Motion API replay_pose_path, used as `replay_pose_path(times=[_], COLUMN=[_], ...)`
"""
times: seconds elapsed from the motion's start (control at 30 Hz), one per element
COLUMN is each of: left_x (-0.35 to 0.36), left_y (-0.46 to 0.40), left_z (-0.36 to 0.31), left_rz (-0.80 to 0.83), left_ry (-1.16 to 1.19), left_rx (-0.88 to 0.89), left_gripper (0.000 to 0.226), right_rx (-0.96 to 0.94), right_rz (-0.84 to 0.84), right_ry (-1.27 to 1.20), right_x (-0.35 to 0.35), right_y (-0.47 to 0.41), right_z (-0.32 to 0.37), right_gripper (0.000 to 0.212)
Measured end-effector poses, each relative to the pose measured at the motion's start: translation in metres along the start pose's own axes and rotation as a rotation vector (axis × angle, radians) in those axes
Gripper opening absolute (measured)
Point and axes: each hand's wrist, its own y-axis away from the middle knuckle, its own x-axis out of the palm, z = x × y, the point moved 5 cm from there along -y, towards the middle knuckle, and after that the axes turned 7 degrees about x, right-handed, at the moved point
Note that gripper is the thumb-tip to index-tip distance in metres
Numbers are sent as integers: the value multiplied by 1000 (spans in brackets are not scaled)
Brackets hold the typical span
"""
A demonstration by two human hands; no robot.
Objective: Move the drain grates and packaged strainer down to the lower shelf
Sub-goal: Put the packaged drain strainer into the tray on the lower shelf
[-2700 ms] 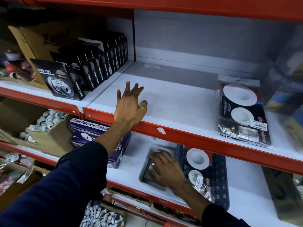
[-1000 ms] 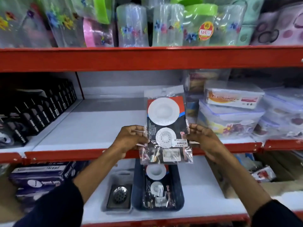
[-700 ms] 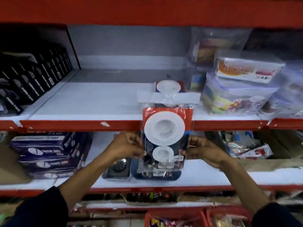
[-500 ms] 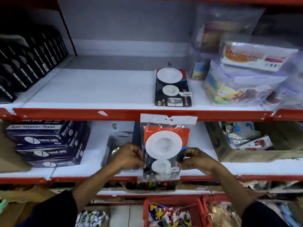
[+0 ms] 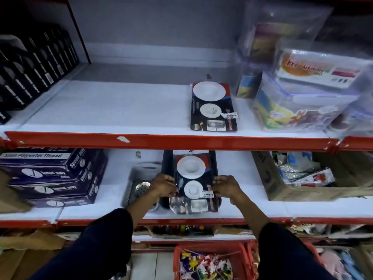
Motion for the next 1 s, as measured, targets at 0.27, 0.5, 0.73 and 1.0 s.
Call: replay_pose_path(times=[0.27, 0.5, 0.73, 1.0], left_x=[-1, -11, -35, -30], left_y=[25, 116, 105, 28], left_z=[-31, -96, -182, -224], left_rz=[-223, -616, -625, -253], left_ry=[-644, -1092, -1110, -993], left_rx=[587, 1423, 1197, 746], left_gripper=[40, 28, 70, 70], right_rx=[-517, -1501, -1266, -716], right_rz=[-338, -824, -875, -621], right_ry=[512, 688, 757, 875], right_x=[9, -1, -29, -44], right_y=[34, 130, 140, 84], right_z=[34, 94, 181, 210], right_gripper=[37, 28, 55, 63])
